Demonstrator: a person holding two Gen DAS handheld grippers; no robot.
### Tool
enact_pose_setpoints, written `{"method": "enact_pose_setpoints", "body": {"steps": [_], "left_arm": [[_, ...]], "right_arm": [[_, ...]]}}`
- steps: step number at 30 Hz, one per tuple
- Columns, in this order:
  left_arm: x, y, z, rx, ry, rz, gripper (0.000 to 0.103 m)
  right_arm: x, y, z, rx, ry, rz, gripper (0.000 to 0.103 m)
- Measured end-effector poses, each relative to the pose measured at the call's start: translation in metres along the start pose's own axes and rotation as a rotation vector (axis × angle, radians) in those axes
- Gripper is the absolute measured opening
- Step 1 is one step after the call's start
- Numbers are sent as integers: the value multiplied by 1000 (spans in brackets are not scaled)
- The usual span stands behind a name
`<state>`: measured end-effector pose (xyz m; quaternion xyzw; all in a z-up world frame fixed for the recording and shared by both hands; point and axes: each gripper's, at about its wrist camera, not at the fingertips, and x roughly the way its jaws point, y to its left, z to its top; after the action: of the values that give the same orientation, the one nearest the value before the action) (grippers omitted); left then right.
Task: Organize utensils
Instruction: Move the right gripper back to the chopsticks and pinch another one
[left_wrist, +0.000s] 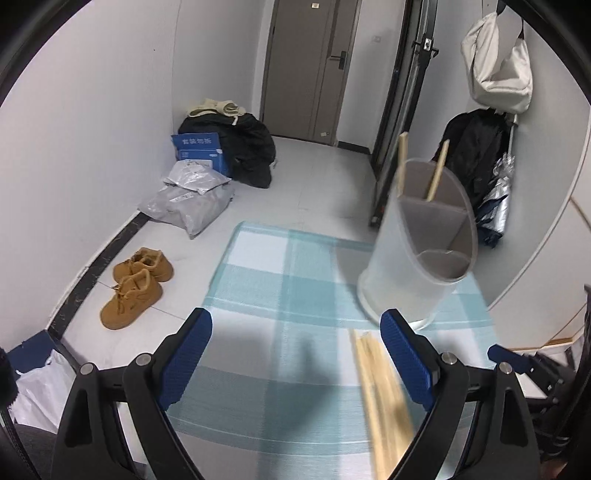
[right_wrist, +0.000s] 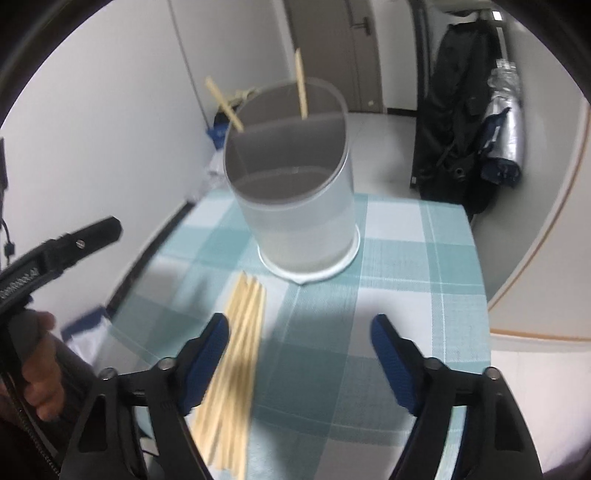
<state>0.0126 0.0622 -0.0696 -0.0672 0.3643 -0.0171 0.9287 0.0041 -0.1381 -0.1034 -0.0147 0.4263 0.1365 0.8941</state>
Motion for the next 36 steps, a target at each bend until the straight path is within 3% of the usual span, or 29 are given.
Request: {"method": "enact_pose_setpoints", "body": {"steps": [3, 10, 14, 17, 21, 28, 30, 33, 36], "left_arm": [[7, 8, 0, -18, 18, -22, 90], [16, 18, -1, -20, 14, 7, 90], [27, 29, 4, -86, 54, -19, 90], [30, 34, 7, -101, 55, 2, 90], [34, 41, 9, -139, 71, 17, 90], [35, 49, 9, -191, 90, 20, 90], [34, 46, 10, -181, 89, 25, 90], [34, 44, 9, -164, 87, 31, 90], [36, 43, 9, -154, 92, 37, 90]], "right_arm": [[21, 5, 0, -39, 43, 2, 65], [61, 19, 3, -115, 134, 0, 41], [72, 26, 3, -158, 158, -8, 39], [79, 29, 5, -159, 190, -12, 34], [84, 33, 6, -171, 203, -35, 28], [93, 43, 14, -207, 219, -61, 27], [94, 47, 15, -219, 217, -62, 22], [93, 53, 14, -236, 212, -42, 7], [89, 50, 12, -211, 203, -25, 4]]}}
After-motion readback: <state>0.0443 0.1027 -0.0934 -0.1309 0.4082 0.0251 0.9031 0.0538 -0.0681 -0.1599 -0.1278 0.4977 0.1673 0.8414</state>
